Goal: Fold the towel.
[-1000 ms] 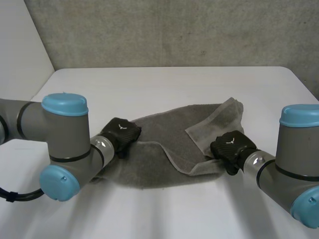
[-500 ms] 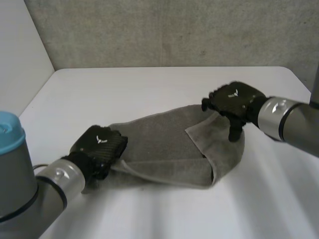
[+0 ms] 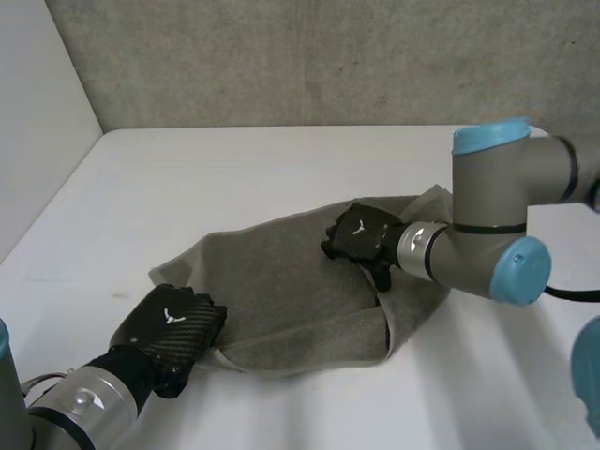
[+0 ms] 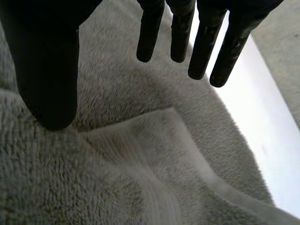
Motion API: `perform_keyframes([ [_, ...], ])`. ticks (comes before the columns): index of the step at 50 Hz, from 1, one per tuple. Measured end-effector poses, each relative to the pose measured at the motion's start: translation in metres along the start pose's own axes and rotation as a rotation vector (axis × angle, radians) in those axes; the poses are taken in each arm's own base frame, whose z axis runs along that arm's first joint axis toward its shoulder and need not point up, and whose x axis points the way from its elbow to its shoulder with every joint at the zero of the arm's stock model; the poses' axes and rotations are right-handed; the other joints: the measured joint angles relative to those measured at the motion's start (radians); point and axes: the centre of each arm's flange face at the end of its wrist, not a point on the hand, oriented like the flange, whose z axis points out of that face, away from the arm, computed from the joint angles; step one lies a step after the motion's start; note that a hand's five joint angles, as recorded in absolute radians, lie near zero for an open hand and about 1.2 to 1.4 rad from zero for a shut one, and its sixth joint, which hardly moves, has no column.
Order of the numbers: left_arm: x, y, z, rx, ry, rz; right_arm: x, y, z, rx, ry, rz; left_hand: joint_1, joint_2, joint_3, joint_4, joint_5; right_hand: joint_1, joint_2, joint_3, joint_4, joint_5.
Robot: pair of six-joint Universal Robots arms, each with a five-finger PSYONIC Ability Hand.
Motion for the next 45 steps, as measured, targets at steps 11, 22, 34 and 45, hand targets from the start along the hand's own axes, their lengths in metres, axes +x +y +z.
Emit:
perform_keyframes([
  [11, -0.007, 0.004, 0.004, -0.006, -0.030, -0.014, 0.000, 0.022, 0.025, -0.027, 0.068, -0.069, 0.000, 0.000, 0.000, 0.000, 0.000, 0.108, 0.121, 0.107, 0.097, 0.062],
  [22, -0.011, 0.004, 0.006, -0.003, -0.045, -0.019, 0.010, 0.022, 0.028, -0.005, 0.130, -0.051, 0.000, 0.000, 0.000, 0.000, 0.000, 0.141, 0.146, 0.137, 0.126, 0.097],
  [34, -0.010, 0.005, 0.006, -0.004, -0.044, -0.019, 0.013, 0.030, 0.030, -0.011, 0.134, -0.012, 0.000, 0.000, 0.000, 0.000, 0.000, 0.112, 0.144, 0.131, 0.122, 0.098],
  [45, -0.011, 0.004, 0.006, -0.003, -0.044, -0.019, 0.031, 0.035, 0.030, -0.017, 0.232, -0.031, 0.000, 0.000, 0.000, 0.000, 0.000, 0.857, 0.777, 0.762, 0.754, 0.725],
])
